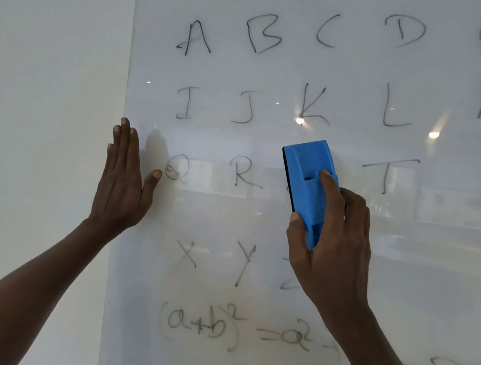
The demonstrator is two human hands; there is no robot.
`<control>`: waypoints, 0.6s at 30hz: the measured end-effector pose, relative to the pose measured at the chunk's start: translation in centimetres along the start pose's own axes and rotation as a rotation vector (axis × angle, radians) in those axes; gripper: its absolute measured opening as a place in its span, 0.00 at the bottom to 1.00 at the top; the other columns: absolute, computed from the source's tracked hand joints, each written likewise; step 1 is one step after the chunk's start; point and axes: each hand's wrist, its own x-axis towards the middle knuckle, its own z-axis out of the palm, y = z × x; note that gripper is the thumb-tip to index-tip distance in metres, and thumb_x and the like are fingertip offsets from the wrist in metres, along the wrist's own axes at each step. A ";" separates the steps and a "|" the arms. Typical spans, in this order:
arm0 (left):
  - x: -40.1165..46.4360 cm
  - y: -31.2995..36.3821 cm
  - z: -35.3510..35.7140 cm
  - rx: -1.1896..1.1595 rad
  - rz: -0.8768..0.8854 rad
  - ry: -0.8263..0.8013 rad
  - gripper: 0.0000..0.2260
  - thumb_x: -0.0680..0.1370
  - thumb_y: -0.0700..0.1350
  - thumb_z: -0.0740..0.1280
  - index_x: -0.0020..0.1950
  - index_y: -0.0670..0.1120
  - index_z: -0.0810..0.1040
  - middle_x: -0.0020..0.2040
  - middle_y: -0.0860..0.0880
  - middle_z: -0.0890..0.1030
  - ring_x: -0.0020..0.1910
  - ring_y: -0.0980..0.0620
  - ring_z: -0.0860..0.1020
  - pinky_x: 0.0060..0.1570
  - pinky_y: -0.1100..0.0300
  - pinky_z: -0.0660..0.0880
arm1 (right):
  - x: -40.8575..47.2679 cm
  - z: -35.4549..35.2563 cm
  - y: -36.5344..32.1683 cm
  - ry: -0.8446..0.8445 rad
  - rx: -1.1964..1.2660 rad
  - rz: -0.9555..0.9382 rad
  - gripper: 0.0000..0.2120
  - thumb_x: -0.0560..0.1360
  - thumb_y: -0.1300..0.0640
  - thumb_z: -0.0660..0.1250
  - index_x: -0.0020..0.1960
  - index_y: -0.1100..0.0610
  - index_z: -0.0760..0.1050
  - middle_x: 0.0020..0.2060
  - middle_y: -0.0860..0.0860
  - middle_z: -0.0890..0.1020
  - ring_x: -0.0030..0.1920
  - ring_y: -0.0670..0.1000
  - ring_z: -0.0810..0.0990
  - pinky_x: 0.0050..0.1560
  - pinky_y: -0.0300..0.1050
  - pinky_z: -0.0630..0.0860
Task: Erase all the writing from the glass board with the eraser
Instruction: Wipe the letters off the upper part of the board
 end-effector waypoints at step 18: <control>3.9 -2.7 2.0 -0.139 0.121 0.000 0.31 0.86 0.53 0.50 0.84 0.36 0.49 0.85 0.41 0.47 0.85 0.44 0.45 0.83 0.51 0.45 | 6.1 7.8 -9.0 0.105 -0.116 -0.089 0.25 0.80 0.47 0.58 0.74 0.56 0.63 0.56 0.58 0.73 0.53 0.51 0.72 0.46 0.42 0.74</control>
